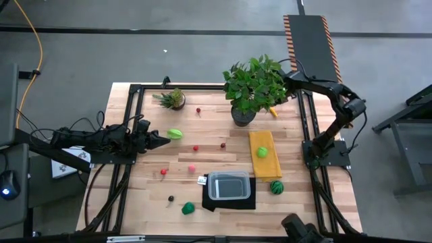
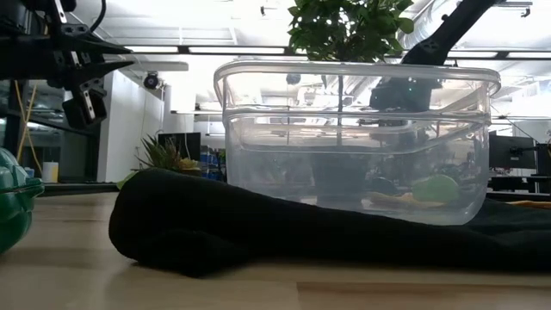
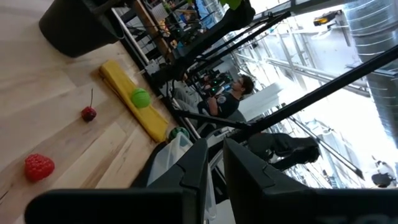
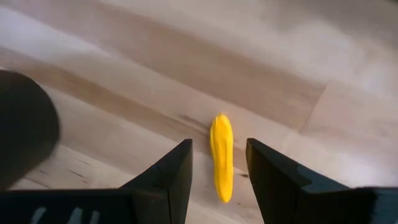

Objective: Pick and placing Produce into tupperware
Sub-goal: Put the corn into the transparent bin

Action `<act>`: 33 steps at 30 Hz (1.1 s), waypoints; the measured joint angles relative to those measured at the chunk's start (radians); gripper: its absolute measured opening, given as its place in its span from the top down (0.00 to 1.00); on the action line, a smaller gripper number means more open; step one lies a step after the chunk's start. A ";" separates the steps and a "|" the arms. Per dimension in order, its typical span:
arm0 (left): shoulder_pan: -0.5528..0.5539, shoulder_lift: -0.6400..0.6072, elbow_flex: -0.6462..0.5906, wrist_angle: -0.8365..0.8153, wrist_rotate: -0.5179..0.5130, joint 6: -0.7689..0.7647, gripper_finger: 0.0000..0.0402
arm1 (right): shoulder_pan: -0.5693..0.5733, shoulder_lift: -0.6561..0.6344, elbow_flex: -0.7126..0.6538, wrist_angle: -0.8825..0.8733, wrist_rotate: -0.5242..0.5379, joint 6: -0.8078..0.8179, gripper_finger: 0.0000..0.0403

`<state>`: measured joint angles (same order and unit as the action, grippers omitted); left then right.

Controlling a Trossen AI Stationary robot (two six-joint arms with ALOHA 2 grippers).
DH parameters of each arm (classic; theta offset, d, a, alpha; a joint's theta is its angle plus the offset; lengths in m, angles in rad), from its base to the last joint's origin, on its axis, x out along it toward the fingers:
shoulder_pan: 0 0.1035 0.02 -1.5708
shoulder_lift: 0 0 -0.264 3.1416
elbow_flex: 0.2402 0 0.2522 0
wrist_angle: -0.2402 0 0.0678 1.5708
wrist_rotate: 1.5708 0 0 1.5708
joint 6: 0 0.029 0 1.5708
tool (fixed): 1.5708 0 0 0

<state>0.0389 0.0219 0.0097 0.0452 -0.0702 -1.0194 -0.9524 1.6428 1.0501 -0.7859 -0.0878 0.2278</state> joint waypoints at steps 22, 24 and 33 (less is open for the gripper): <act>0.000 0.000 0.000 -0.021 0.013 -0.005 0.90 | -0.012 0.106 0.142 -0.220 0.030 -0.071 0.65; 0.000 0.000 0.000 -0.021 0.013 -0.004 0.90 | -0.004 0.106 0.139 -0.226 0.027 -0.070 0.65; 0.000 0.000 0.000 -0.021 0.017 -0.003 0.90 | 0.039 0.109 0.139 -0.227 0.005 -0.042 0.65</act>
<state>0.0387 0.0219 0.0097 0.0238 -0.0528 -1.0225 -0.9132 1.7518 1.1889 -1.0130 -0.0832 0.1861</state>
